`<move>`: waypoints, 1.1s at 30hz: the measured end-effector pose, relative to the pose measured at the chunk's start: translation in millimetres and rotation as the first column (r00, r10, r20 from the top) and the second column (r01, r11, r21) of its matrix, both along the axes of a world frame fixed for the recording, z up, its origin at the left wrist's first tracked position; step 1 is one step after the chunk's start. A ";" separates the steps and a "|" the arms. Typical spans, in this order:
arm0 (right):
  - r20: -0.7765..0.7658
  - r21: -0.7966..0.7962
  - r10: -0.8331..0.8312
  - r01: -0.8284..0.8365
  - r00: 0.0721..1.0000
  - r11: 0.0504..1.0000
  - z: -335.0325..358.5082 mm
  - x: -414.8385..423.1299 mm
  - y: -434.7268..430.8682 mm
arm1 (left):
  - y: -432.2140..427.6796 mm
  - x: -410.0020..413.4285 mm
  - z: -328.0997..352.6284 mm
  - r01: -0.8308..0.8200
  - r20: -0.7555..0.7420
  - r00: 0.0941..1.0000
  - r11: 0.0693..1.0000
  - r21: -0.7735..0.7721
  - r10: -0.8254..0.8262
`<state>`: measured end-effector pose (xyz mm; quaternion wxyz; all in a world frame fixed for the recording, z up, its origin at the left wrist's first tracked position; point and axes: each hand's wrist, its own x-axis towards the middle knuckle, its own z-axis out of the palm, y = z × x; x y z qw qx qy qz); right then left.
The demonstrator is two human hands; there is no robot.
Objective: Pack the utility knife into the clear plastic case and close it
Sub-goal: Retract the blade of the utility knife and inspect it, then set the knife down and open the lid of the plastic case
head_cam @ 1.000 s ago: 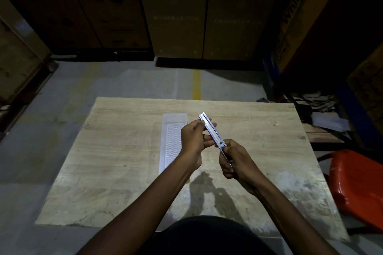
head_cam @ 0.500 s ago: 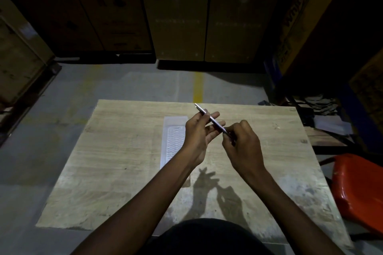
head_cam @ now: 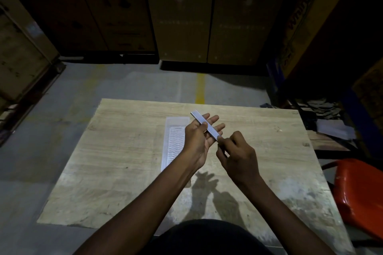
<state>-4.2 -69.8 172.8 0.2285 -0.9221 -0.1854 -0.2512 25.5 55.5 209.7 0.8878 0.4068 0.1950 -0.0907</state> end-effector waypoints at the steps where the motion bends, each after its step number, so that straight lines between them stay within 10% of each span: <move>1: -0.072 0.088 0.011 -0.005 0.997 0.996 0.7 2.4 0.4 | 0.1 1.2 -0.6 -0.014 -0.013 1.000 1.000 0.017 0.015; 7: -0.619 0.656 0.253 0.312 0.744 0.687 -5.4 16.7 -0.6 | 3.2 3.6 -15.6 -0.011 -0.066 0.998 0.992 0.125 0.019; 10: -0.716 0.695 0.508 0.556 0.479 0.456 -16.0 18.7 -6.4 | 8.1 1.1 -30.2 0.056 -0.062 0.997 0.967 0.248 -0.042; 14: -0.715 0.641 0.591 0.688 0.374 0.341 -38.1 14.4 -8.2 | 15.6 -3.9 -54.9 0.156 -0.133 0.985 0.918 0.365 -0.114; 21: -0.876 0.482 0.275 0.693 0.396 0.536 -89.6 8.9 -5.3 | 46.0 -6.3 -106.0 0.252 -0.179 0.966 0.522 0.815 -0.186; 28: -0.907 0.168 -0.202 0.757 0.370 0.632 -150.4 13.5 -10.2 | 106.0 -22.5 -159.3 0.371 -0.350 0.921 0.112 0.922 -0.171; 33: -0.892 0.050 -0.346 0.823 0.292 0.566 -178.0 10.8 -18.3 | 132.4 -29.7 -179.8 0.461 -0.445 0.883 0.096 0.882 -0.150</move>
